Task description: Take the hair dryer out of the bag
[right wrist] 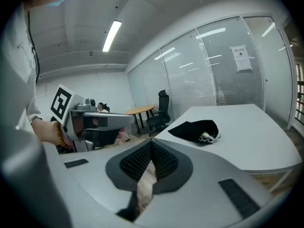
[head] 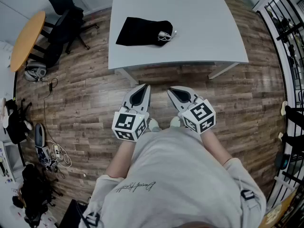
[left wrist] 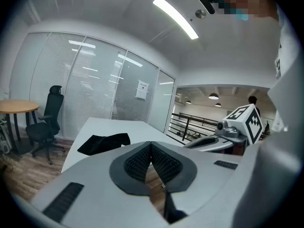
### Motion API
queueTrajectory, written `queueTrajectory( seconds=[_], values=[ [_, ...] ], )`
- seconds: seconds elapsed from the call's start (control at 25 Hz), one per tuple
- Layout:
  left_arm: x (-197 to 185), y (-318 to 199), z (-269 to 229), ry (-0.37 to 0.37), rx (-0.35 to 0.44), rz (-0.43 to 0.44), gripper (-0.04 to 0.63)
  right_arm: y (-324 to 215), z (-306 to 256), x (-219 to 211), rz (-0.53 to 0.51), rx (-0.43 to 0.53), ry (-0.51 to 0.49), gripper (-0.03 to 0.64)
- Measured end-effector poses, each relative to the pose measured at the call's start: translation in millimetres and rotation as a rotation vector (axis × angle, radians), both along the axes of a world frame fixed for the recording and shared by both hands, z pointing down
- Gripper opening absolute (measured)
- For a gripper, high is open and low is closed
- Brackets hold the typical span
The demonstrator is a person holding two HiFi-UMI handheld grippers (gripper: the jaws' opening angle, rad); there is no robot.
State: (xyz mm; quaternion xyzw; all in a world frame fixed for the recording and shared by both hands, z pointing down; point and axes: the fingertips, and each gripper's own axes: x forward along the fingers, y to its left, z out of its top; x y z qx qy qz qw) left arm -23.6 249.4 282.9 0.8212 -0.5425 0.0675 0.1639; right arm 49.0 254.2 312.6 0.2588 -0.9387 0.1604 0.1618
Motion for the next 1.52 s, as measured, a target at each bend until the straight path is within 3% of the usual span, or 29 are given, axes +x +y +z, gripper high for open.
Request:
queueTrajectory(
  seconds=[0.44,1.12,1.52],
  values=[
    [-8.2,11.8,-3.4,-0.019,0.004,0.027,0.012,14.2,-1.2,-12.1,0.007,-0.017,-0.013,0.025],
    [-45.6,31.8,-4.5,-0.015,0.027,0.089,0.012,27.8,-2.1,-35.8,0.113,-0.019,-0.018,0.025],
    [-56.5,29.0,0.0,0.006,0.030,0.086,0.012,27.6,0.7,-48.5,0.102,-0.024,-0.016,0.025]
  ],
)
